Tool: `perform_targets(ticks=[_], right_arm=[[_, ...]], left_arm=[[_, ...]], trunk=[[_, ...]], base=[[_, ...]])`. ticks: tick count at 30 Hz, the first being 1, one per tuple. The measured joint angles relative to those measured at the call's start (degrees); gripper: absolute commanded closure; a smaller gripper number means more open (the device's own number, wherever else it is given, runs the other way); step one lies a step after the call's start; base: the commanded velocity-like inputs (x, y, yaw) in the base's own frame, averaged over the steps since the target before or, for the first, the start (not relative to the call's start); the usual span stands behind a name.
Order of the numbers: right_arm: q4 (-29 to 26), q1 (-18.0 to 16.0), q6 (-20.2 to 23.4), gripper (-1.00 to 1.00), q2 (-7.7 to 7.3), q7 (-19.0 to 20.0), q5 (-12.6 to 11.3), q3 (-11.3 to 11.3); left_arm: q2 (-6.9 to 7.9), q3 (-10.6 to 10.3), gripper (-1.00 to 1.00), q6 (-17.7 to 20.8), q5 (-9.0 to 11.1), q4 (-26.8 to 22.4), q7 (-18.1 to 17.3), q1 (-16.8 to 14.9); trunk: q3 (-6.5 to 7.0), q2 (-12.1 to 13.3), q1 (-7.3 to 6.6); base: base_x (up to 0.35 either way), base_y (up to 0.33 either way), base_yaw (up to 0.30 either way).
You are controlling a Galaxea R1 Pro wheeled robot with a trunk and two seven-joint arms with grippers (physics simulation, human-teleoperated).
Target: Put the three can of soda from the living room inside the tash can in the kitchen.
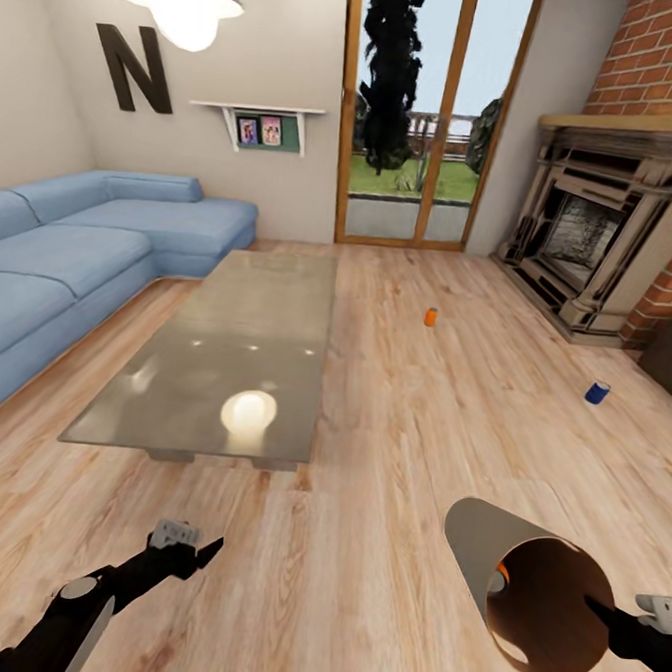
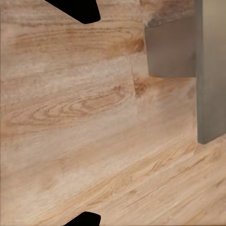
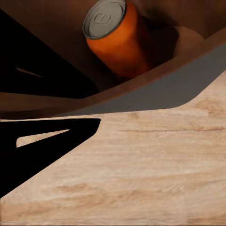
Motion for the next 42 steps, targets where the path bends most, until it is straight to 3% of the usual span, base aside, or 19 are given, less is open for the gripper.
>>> perform_targets(ticks=[4, 5, 7, 9, 11, 13, 14, 18, 25, 33, 37, 42], right_arm=[[2.6, 0.0, -2.6, 1.0, -0.3, -0.2, 0.0, 0.0], [5.1, 0.0, -7.0, 1.0, -0.41, -0.7, 0.2, -0.1], [6.9, 0.0, -10.1, 1.0, -0.49, -0.9, 0.9, 0.1], [9.7, 0.0, -13.7, 1.0, -0.67, -1.4, -0.1, 0.0], [12.9, 0.0, -16.2, 1.0, -1.3, -2.2, 0.4, -0.2], [13.8, 0.0, -16.8, 1.0, -1.65, -2.4, 0.1, -0.3], [14.3, 0.0, -17.1, 1.0, -1.87, -2.6, -0.2, -0.5], [15.1, 0.0, -17.7, 1.0, -2.21, -2.7, -0.1, -0.5], [15.4, 0.0, -17.9, 1.0, -3.23, -2.8, -0.1, -0.5], [15.4, 0.0, -17.9, 1.0, -3.29, -2.8, 0.0, -0.6], [15.4, 0.0, -17.9, 1.0, -3.17, -2.8, 0.1, -0.6], [15.4, 0.0, -17.9, 1.0, -3.13, -2.8, 0.1, -0.6]], left_arm=[[-0.01, -0.1, -1.0, -4.5, 0.1, 2.6, 0.7, 0.0], [0.08, -0.1, -1.0, -8.4, 0.1, 3.9, 0.8, 0.0], [0.08, -0.1, -1.0, -9.7, 0.1, 4.5, 0.9, 0.0], [0.05, -0.2, -1.0, -10.9, 0.0, 5.0, 0.9, 0.0], [-0.1, -0.4, -1.0, -11.5, -2.3, 5.6, 1.3, 0.0], [-0.19, -0.4, -1.0, -11.8, -4.4, 5.9, 1.6, 0.0], [-0.26, -0.4, -1.0, -11.9, -6.5, 6.1, 1.9, 0.0], [-0.39, -0.4, -1.0, -12.1, -9.4, 7.3, 2.2, 0.0], [-0.43, -0.4, -1.0, -12.2, -10.3, 9.0, 2.3, 0.0], [-0.43, -0.2, -1.0, -11.8, -10.6, 9.7, 2.5, 0.0], [-0.43, -0.3, -1.0, -11.7, -10.6, 12.1, 5.8, 0.0], [-0.43, -0.4, -1.0, -11.7, -10.5, 13.0, 7.3, 0.0]], trunk=[[0.17, 0.0, 0.0], [0.21, 0.0, 0.0], [0.27, 0.0, 0.0], [0.34, 0.0, 0.0], [0.39, 0.0, 0.0], [0.44, 0.0, 0.0], [0.45, 0.0, 0.0], [0.48, 0.0, 0.0], [0.48, 0.0, 0.0], [0.48, 0.0, 0.0], [0.48, 0.0, 0.0], [0.48, 0.0, 0.0]], base=[[0.0, -0.328, -0.175], [0.0, -0.328, -0.107], [0.0, -0.328, -0.094], [0.0, -0.328, -0.082], [0.0, -0.328, -0.056], [0.0, -0.328, -0.033], [0.0, -0.328, -0.02], [0.0, -0.328, -0.009], [0.013, -0.327, -0.001], [0.131, -0.311, 0.0], [0.192, -0.289, 0.0], [0.209, -0.279, 0.0]])
